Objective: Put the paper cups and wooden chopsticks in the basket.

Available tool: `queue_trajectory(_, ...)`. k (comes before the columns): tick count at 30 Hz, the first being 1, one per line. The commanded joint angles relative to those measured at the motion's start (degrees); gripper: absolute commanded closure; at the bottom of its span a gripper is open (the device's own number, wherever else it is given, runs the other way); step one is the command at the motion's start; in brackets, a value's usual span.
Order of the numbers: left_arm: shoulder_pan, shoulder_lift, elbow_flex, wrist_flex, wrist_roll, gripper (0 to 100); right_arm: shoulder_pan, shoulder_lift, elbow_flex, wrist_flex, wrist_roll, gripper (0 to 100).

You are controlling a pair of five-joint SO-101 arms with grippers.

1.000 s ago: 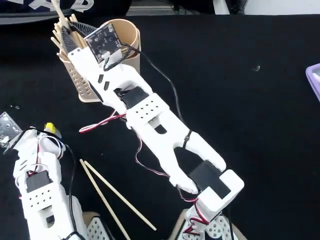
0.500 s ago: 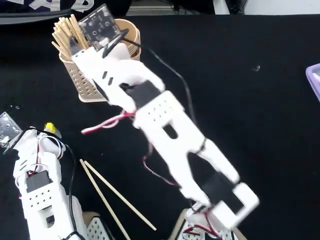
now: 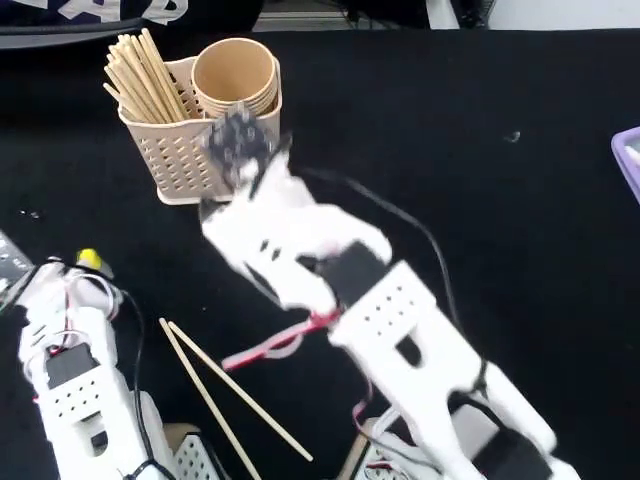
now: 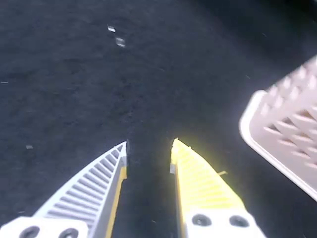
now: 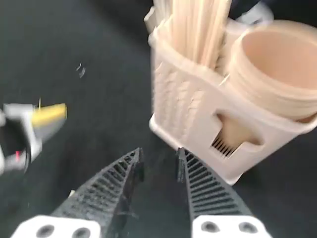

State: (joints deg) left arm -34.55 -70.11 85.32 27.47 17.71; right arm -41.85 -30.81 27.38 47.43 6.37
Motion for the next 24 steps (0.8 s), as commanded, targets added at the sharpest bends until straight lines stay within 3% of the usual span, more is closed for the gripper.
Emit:
queue_trajectory(1,-6.55,-0.97,-3.03,-0.97,0.26,85,-3.69,-8.84,13.85,-4.04,0.35,88.4)
queue_trajectory(5,-9.54,-0.97,-3.56,-1.23,3.69,85,-8.88,-11.82,29.05,-12.57,-0.88,84.8)
queue_trajectory(10,-12.97,-0.97,-3.82,-1.32,5.63,85,-14.15,-9.89,41.27,-24.79,-10.64,72.0)
queue_trajectory(19,-17.27,-0.44,-5.14,-1.32,8.26,85,-23.47,1.27,38.55,-26.29,-15.03,71.0)
queue_trajectory(24,-17.27,-0.44,-5.14,-1.32,8.26,85,-24.79,12.35,34.15,-26.29,-19.69,60.9)
